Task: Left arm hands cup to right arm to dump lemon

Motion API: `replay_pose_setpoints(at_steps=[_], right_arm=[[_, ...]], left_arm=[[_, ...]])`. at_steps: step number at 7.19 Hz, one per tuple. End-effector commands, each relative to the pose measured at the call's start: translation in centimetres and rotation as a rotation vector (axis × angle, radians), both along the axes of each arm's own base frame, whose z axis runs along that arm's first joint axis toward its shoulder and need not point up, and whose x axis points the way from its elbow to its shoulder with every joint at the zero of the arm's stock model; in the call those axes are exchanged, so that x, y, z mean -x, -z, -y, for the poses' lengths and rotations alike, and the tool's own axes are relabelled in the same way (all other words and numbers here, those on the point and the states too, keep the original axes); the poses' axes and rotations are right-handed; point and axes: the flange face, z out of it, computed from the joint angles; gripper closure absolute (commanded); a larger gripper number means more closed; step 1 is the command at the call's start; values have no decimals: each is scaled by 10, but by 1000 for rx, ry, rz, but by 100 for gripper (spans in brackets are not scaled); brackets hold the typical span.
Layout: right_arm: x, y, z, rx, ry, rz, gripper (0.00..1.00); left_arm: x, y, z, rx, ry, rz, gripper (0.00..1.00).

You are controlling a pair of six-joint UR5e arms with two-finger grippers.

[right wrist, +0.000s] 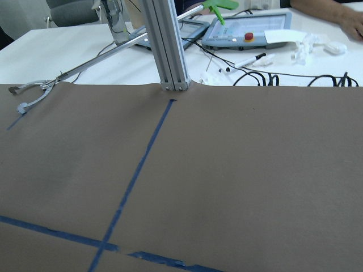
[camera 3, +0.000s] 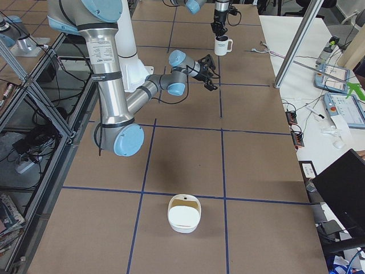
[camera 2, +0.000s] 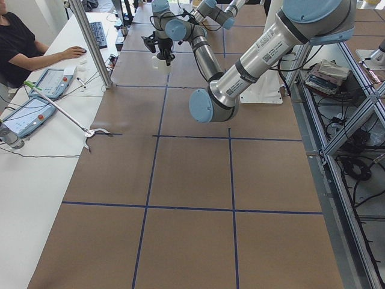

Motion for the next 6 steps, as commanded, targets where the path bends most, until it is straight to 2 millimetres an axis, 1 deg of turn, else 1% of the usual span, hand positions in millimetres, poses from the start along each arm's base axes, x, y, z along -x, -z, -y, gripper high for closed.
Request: replay_pose_setpoints(at_steps=[1, 2, 3, 4, 5, 6], right_arm=[[50, 32, -48, -154, -92, -69, 0], [66, 32, -65, -191, -158, -108, 0], [88, 47, -76, -209, -191, -99, 0], [102, 48, -76, -213, -212, -113, 0], [101, 49, -76, -216, -224, -113, 0], [102, 53, -76, -232, -226, -129, 0]], left_arm=[[-31, 43, 16, 74, 33, 5, 100], [-39, 62, 14, 87, 37, -5, 100], [-58, 70, -4, 116, 9, -20, 100], [-76, 80, -23, 109, -26, -29, 100], [-90, 82, -38, 106, -55, -32, 100], [-92, 82, -46, 104, -67, -38, 100]])
